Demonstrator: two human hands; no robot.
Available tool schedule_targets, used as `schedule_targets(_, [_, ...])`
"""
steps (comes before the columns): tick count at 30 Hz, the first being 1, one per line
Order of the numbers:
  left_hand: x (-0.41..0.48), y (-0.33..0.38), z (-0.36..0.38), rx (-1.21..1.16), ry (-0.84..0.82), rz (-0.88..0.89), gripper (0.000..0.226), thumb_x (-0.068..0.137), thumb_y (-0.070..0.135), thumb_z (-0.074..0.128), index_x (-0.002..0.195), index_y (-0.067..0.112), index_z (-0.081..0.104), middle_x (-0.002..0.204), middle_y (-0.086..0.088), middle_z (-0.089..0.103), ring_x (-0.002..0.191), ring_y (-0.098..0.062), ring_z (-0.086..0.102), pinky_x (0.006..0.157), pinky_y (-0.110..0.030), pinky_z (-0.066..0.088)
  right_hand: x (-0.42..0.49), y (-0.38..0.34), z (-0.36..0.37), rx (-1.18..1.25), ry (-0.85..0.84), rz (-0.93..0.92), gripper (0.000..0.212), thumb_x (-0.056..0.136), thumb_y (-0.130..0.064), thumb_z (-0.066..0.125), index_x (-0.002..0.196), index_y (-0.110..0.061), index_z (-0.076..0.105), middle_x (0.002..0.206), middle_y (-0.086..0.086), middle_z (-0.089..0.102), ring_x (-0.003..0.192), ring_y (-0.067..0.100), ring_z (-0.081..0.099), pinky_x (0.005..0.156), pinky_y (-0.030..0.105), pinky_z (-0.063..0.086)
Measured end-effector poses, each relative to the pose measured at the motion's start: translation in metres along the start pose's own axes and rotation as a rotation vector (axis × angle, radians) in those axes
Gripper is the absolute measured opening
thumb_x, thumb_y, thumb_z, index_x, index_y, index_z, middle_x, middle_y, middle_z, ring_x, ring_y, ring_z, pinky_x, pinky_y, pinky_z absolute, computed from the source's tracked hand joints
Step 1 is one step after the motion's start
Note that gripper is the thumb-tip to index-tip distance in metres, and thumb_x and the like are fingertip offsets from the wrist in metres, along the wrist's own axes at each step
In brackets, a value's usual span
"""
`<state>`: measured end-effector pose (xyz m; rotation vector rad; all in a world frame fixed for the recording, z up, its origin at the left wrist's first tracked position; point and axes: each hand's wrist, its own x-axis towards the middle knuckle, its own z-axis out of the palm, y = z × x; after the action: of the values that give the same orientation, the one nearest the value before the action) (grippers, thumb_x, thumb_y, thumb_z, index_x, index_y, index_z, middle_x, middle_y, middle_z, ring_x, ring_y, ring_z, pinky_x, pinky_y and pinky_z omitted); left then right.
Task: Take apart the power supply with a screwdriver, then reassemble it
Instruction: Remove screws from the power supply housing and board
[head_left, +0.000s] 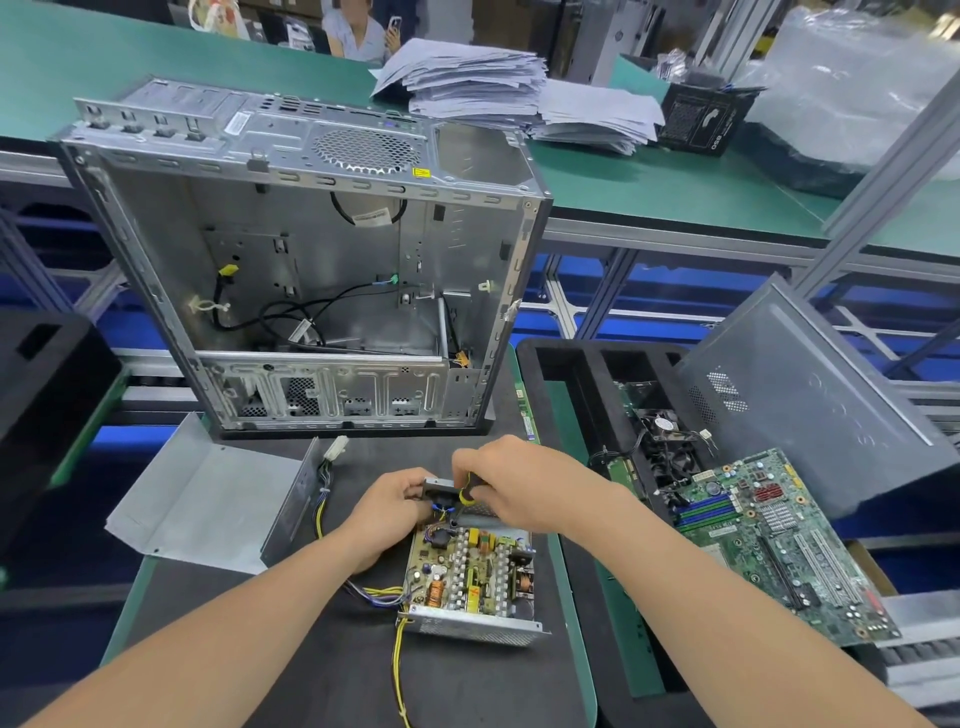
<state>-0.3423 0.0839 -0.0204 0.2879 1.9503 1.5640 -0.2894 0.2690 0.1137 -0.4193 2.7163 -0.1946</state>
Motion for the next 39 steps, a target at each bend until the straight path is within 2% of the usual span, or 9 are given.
schedule_targets(7, [0.003,0.0,-0.007,-0.016,-0.033,-0.012,0.04,0.08,-0.024,0.058,0.106,0.003,0.074,0.101,-0.014,0.078,0.092,-0.016,0.07,0.083,-0.028,0.051,0.009,-0.017,0.013,-0.22,0.202,0.155,0.049,0.106,-0.063,0.038,0.095,-0.016,0.048,0.078,0.005,0.052,0.075,0.033,0.062,0.057,0.034,0.035])
schedule_targets(13, [0.004,-0.002,-0.006,-0.026,-0.042,-0.032,0.04,0.077,-0.023,0.061,0.101,0.007,0.074,0.097,-0.012,0.078,0.089,-0.015,0.07,0.078,-0.023,0.052,0.004,-0.007,0.006,0.047,0.076,0.066,0.02,0.107,-0.035,0.043,0.104,-0.019,0.031,0.071,0.005,0.052,0.059,0.027,0.05,0.049,0.033,0.03])
schedule_targets(18, [0.005,-0.001,-0.007,-0.026,-0.035,-0.043,0.043,0.078,-0.025,0.06,0.109,0.001,0.072,0.106,-0.018,0.077,0.097,-0.021,0.071,0.089,-0.033,0.052,0.004,-0.011,0.009,-0.377,0.234,0.12,0.057,0.108,-0.064,0.026,0.093,-0.016,0.053,0.062,-0.001,0.041,0.058,0.028,0.049,0.048,0.029,0.022])
schedule_targets(23, [0.003,0.004,-0.006,-0.02,-0.046,-0.059,0.04,0.077,-0.026,0.057,0.102,0.001,0.071,0.09,-0.011,0.075,0.08,-0.011,0.067,0.067,-0.016,0.049,-0.003,-0.008,0.007,-0.026,0.097,-0.021,0.021,0.106,-0.036,0.041,0.114,-0.02,0.029,0.073,0.006,0.055,0.057,0.03,0.052,0.05,0.038,0.038])
schedule_targets(27, [0.004,0.005,-0.006,-0.031,-0.056,-0.072,0.039,0.077,-0.027,0.057,0.102,0.0,0.07,0.097,-0.017,0.074,0.09,-0.017,0.067,0.073,-0.021,0.049,0.002,-0.009,0.006,-0.309,0.216,0.112,0.043,0.11,-0.054,0.035,0.113,-0.012,0.043,0.064,-0.001,0.039,0.053,0.024,0.042,0.049,0.032,0.029])
schedule_targets(30, [0.006,0.004,-0.008,-0.027,-0.071,-0.079,0.042,0.077,-0.026,0.059,0.107,0.0,0.071,0.106,-0.019,0.077,0.094,-0.018,0.069,0.076,-0.023,0.05,-0.002,-0.006,0.004,-0.494,0.204,0.103,0.068,0.106,-0.063,0.012,0.11,-0.015,0.06,0.075,0.002,0.05,0.069,0.03,0.06,0.053,0.031,0.031])
schedule_targets(32, [0.007,0.004,-0.01,-0.034,-0.087,-0.089,0.044,0.078,-0.026,0.058,0.11,0.0,0.071,0.109,-0.021,0.076,0.096,-0.02,0.07,0.081,-0.027,0.051,-0.006,-0.004,0.007,-0.379,0.152,0.046,0.048,0.109,-0.051,0.017,0.131,-0.02,0.046,0.089,0.005,0.057,0.074,0.033,0.062,0.053,0.033,0.034])
schedule_targets(35, [0.007,0.003,-0.01,-0.044,-0.072,-0.106,0.042,0.078,-0.026,0.057,0.108,0.0,0.07,0.109,-0.027,0.074,0.091,-0.022,0.068,0.078,-0.03,0.048,-0.01,-0.002,0.002,0.065,0.034,0.028,0.018,0.104,-0.035,0.043,0.111,-0.023,0.031,0.076,0.006,0.057,0.061,0.029,0.052,0.054,0.039,0.038])
schedule_targets(39, [0.008,0.001,-0.007,-0.05,-0.053,-0.112,0.041,0.078,-0.025,0.056,0.104,0.002,0.071,0.107,-0.027,0.073,0.089,-0.022,0.067,0.078,-0.03,0.048,-0.006,-0.006,0.003,-0.105,0.047,0.036,0.023,0.108,-0.036,0.042,0.11,-0.015,0.035,0.071,0.006,0.052,0.059,0.03,0.049,0.05,0.036,0.034])
